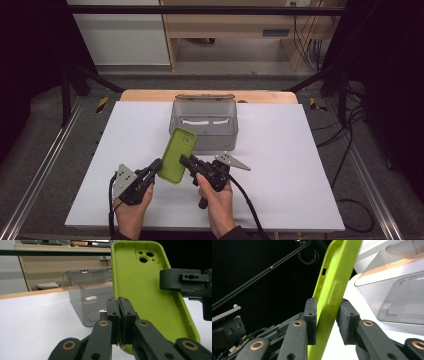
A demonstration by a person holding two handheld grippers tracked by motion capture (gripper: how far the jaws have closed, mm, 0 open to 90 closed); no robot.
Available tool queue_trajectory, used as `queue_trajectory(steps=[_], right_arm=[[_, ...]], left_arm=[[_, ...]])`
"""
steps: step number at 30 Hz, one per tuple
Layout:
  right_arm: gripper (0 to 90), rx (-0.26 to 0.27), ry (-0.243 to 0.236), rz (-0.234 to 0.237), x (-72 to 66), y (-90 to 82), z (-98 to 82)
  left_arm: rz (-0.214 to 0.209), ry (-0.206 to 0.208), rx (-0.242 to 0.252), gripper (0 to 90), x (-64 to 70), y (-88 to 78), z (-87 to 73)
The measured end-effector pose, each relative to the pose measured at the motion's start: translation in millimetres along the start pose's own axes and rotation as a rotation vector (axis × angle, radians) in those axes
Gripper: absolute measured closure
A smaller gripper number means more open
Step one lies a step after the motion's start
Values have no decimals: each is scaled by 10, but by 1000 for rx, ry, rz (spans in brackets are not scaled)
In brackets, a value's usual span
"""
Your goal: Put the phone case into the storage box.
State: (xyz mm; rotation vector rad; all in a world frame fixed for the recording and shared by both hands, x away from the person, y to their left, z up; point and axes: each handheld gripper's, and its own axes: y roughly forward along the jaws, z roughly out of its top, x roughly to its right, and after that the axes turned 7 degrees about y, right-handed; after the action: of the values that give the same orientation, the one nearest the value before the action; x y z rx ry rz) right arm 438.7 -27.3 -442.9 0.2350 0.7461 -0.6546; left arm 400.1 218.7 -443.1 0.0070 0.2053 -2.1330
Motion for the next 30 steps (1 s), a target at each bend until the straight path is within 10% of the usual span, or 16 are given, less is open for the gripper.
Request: queue_trajectory(steps=[15,23,30], right_arm=[[777,-21,2,-17,2,-61,92],[776,0,-58,-89,12,-299,371],[776,13,-90,-163,36,-582,586]], left_arm=[[-41,-4,0,863,59,70,-24],[-26,5,50,559,-83,-60,4],[38,-5,-15,350,-276,-15,-89]])
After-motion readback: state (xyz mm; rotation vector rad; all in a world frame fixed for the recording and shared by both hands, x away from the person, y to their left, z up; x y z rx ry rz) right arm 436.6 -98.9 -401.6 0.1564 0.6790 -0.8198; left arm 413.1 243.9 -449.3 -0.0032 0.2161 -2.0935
